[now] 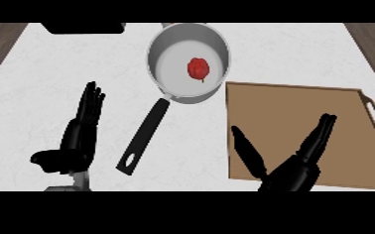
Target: Pick the bell pepper from the tray and place it in the pot
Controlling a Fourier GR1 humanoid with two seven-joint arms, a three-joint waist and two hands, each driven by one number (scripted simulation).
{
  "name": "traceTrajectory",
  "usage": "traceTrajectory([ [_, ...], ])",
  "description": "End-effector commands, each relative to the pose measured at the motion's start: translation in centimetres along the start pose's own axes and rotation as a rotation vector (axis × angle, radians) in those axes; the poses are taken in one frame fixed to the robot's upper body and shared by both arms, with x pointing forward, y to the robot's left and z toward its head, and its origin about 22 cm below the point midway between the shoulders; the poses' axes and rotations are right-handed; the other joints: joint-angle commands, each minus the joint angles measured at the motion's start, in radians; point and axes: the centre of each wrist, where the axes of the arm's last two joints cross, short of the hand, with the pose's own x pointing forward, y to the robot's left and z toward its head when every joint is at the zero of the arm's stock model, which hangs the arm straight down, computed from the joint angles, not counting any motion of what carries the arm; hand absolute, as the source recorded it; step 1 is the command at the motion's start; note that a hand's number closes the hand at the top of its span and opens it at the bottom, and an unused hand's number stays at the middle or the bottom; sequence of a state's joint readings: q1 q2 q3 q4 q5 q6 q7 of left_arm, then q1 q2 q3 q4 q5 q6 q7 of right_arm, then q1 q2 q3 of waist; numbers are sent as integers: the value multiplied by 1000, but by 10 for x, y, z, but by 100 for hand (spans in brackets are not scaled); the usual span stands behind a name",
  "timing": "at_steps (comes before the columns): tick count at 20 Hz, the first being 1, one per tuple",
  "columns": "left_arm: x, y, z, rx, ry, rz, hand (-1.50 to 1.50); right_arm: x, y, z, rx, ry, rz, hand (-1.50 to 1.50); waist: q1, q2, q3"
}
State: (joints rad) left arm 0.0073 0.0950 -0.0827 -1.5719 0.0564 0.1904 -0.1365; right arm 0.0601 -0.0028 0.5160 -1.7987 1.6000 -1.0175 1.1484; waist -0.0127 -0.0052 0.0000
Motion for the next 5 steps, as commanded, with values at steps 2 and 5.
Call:
traceTrajectory([
  [2,8,8,-8,2,-13,14,0,-4,-23,1,-123,139,-120,-150,-2,1,0],
  [5,6,2,-3,8,8,-3,0,-8,-43,3,-156,154,-102,-150,-1,2,0],
])
